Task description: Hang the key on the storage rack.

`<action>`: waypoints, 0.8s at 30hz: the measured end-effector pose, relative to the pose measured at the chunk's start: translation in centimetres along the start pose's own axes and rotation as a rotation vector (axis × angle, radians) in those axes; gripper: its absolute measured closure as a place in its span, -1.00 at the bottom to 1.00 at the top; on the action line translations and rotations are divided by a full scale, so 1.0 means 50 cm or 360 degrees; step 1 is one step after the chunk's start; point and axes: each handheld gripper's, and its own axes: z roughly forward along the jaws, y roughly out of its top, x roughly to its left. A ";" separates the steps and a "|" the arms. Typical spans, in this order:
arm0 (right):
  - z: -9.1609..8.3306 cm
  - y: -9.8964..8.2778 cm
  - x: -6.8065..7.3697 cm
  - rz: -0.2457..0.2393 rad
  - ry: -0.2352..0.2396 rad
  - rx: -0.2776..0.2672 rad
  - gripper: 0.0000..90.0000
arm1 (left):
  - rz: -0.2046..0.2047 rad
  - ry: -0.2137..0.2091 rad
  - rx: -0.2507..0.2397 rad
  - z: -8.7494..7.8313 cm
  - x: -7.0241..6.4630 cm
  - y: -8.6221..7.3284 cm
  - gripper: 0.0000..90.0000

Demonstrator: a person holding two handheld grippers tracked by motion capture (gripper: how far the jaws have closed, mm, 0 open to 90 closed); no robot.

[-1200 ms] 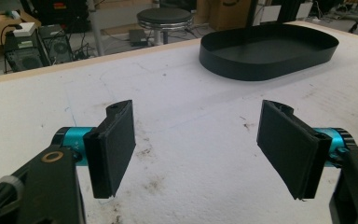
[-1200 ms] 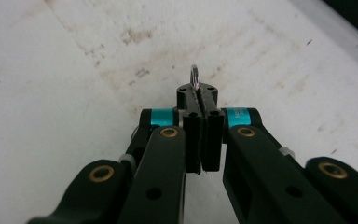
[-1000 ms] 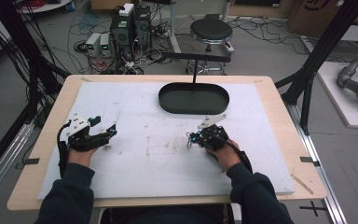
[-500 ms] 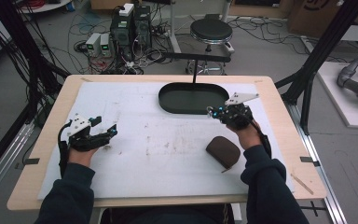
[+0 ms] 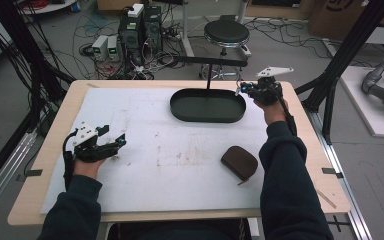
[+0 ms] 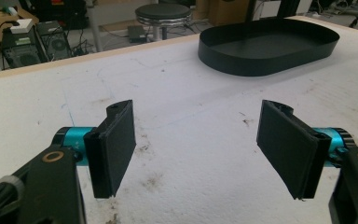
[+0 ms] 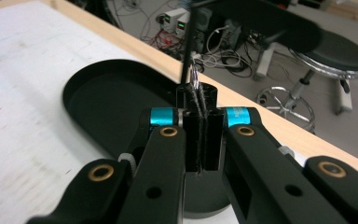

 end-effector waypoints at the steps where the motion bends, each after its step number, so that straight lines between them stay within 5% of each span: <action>1: 0.003 0.002 -0.007 -0.0010 -0.0022 -0.0026 1.00 | -0.0007 -0.0002 -0.0001 0.001 0.000 -0.001 -0.38; 8: 0.041 0.026 -0.047 0.0008 -0.0073 -0.0088 1.00 | -0.0015 0.0004 0.0000 0.000 0.002 -0.003 -0.38; 24: 0.078 0.031 -0.069 0.0075 -0.0135 -0.0001 1.00 | -0.0026 0.0003 0.0010 -0.001 0.004 -0.007 -0.37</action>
